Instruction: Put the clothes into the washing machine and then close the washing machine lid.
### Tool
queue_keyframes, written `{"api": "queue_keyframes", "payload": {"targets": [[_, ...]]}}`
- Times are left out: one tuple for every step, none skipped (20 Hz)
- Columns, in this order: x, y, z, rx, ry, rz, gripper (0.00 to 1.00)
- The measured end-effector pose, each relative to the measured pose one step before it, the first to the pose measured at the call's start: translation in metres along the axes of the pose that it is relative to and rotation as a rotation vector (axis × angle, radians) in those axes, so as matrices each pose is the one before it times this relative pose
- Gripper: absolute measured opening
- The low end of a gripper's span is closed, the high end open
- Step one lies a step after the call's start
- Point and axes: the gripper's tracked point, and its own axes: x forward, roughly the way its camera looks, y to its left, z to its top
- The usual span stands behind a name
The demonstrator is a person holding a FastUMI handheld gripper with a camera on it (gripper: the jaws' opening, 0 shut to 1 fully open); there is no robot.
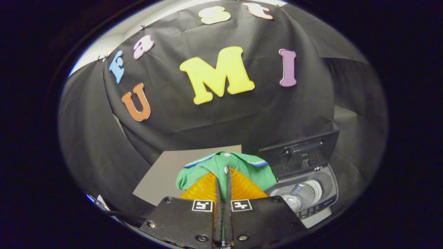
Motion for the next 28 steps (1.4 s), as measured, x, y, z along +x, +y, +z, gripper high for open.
{"api": "queue_keyframes", "payload": {"targets": [[-0.01061,-0.01374,0.01098,-0.01322,-0.02547,-0.00917,0.06],[-0.00729,-0.01105,0.00941,-0.01533,-0.02396,-0.00188,0.06],[-0.00634,-0.01028,0.00777,-0.01583,-0.02362,-0.00554,0.06],[-0.00453,-0.00978,0.00855,-0.01926,-0.01946,-0.00197,0.06],[-0.00636,-0.01012,0.00814,-0.01670,-0.02269,0.00776,0.06],[-0.00422,-0.00928,0.00796,-0.01104,-0.01417,0.00417,0.06],[-0.00374,-0.01422,0.00445,-0.01444,-0.01356,-0.01247,0.06],[-0.00145,-0.01419,0.00460,-0.00669,-0.00737,-0.00747,0.06],[-0.00279,-0.01268,0.00110,0.00248,-0.00275,-0.00413,0.06],[-0.00062,-0.01255,0.00123,0.01010,0.00121,-0.00587,0.06],[-0.00130,-0.01172,0.00060,0.00708,0.00243,-0.00510,0.06],[0.00219,-0.01065,-0.00172,0.00132,0.00551,-0.00865,0.06],[0.00287,-0.00950,-0.00324,-0.00027,0.00858,-0.00275,0.06],[0.00365,-0.00784,-0.00455,-0.00258,0.01141,-0.00170,0.06],[0.00460,-0.00659,-0.00748,-0.00214,0.01285,-0.00113,0.06],[0.00566,-0.00599,-0.00677,-0.00284,0.01367,-0.00592,0.06],[0.00617,-0.00671,-0.00827,-0.00128,0.01409,-0.00522,0.06],[0.00667,-0.00339,-0.00878,0.00015,0.01641,0.00074,0.06],[0.00770,-0.00307,-0.00935,0.00072,0.02247,0.00322,0.06],[0.00582,-0.00292,-0.00851,0.00120,0.01869,0.00474,0.06],[0.00698,-0.00398,-0.01152,0.00248,0.02378,0.00549,0.06],[0.00665,-0.00316,-0.00992,0.00379,0.02094,0.00416,0.06],[0.00778,-0.00391,-0.00826,0.00435,0.01953,0.00336,0.06],[0.00790,-0.00423,-0.00924,0.00615,0.01898,0.00261,0.06],[0.00967,-0.00486,-0.00809,0.00687,0.01881,0.00220,0.06],[0.00780,-0.00508,-0.00913,0.00510,0.01960,0.00017,0.06],[0.00946,-0.00617,-0.00715,0.01189,0.01919,-0.00055,0.06],[0.00785,-0.00540,-0.00812,0.01451,0.02236,0.00136,0.06]]}}
